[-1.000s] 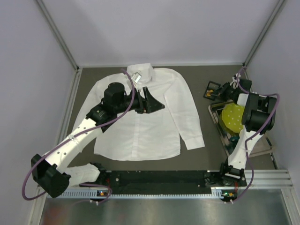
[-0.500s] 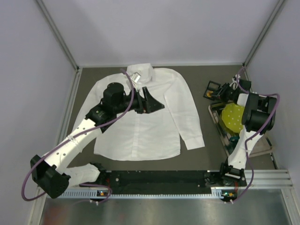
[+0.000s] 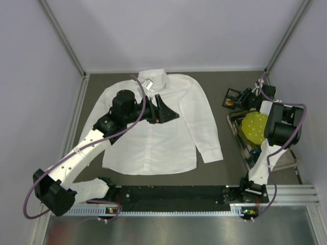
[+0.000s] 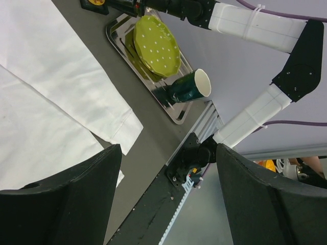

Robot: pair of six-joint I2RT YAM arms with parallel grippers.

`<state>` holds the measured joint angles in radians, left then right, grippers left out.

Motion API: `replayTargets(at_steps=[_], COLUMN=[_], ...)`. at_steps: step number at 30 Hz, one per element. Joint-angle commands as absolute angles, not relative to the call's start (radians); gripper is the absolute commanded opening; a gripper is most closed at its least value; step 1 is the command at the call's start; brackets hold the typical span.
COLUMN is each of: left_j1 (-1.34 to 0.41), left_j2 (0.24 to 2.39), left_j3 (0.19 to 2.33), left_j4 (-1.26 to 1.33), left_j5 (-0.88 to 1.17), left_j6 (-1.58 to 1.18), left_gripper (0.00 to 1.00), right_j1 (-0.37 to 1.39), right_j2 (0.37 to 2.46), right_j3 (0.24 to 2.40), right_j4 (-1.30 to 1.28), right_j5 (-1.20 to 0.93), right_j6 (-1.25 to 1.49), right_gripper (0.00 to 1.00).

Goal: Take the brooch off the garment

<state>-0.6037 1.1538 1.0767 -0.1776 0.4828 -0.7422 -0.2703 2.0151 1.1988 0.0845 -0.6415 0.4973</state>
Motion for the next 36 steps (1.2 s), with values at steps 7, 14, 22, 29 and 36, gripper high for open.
replayTargets(at_steps=[7,14,22,29,36], left_j1=[-0.601,-0.598,-0.575,-0.557,-0.557], left_j2=[1.127,1.131,1.114,0.985,0.760], left_j3=[1.068,1.075,1.130,1.102,0.973], left_j4=[-0.118,-0.123,-0.251,-0.331,-0.364], left_j5=[0.502,0.497,0.420,0.272,0.124], left_j6=[-0.749,-0.739,-0.664,-0.647,-0.684], left_gripper=[0.80,0.80,0.80,0.81,0.82], right_j1=[-0.259,-0.258,-0.131,0.191,0.222], right_j2=[1.924,1.801,1.485,1.113,0.747], right_j3=[1.193,1.192,1.177,1.109,0.977], right_j4=[0.046,-0.070,-0.402,-0.600,-0.685], right_j5=[-0.574,-0.499,-0.221,-0.064,-0.196], right_j6=[0.450,0.400,0.285,0.290,0.400], right_gripper=[0.38,0.41,0.49,0.63,0.99])
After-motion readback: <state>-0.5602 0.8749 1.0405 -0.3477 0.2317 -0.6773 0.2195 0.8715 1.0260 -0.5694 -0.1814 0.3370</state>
